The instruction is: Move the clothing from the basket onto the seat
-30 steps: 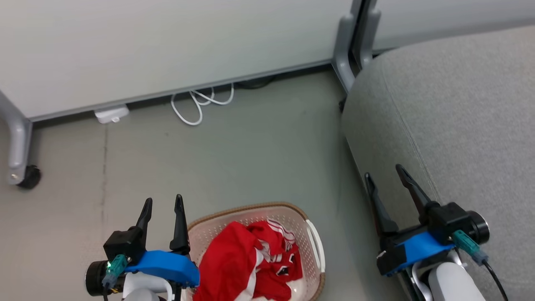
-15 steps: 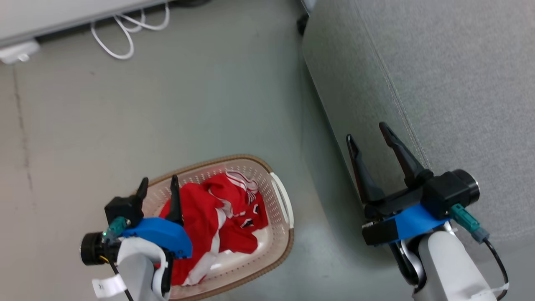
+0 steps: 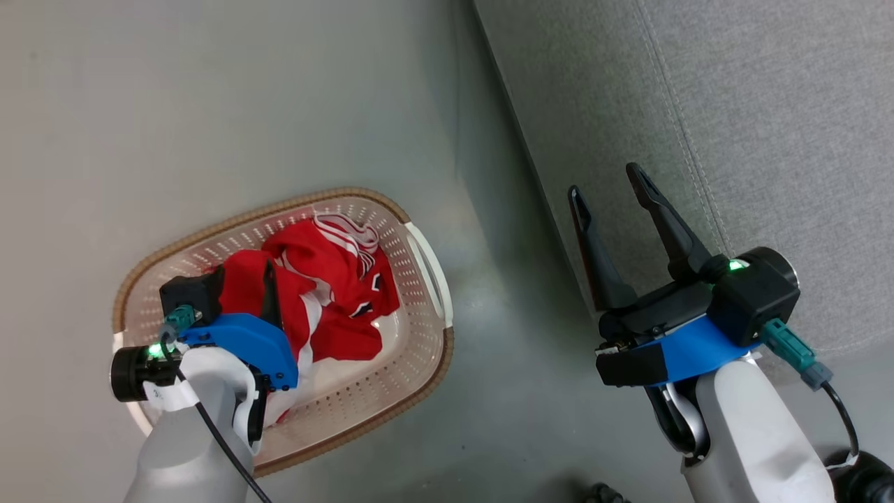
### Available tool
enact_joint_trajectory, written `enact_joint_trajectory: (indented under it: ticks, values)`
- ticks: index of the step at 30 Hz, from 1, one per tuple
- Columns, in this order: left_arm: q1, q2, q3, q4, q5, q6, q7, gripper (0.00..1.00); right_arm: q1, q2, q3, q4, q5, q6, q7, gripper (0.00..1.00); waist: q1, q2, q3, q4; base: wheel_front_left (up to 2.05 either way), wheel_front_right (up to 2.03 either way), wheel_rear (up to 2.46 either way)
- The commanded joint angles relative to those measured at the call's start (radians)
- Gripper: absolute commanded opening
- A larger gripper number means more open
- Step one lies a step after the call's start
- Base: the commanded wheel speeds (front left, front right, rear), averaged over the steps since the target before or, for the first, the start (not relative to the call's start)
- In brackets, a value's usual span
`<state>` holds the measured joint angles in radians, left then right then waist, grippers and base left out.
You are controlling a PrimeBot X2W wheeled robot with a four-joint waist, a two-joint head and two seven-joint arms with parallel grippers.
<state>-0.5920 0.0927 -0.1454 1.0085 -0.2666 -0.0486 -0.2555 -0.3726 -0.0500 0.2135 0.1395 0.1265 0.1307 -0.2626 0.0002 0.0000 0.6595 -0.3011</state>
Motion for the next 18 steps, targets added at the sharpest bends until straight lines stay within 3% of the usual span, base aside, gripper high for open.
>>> enact_joint_trajectory:
  ticks: [1,18]
  values:
    - [-0.031,0.010,-0.002,0.019,0.002,0.007,0.004,1.00,-0.022,-0.001,0.003,-0.011,0.010,0.000,-0.003,1.00,-0.0002,0.0000,0.035,-0.019,0.00,0.00,0.00]
    - [-0.150,0.028,-0.003,0.190,-0.029,0.023,0.054,1.00,-0.060,-0.001,0.024,-0.045,0.074,0.000,-0.003,1.00,-0.0002,0.0000,0.156,-0.046,0.00,0.00,0.00]
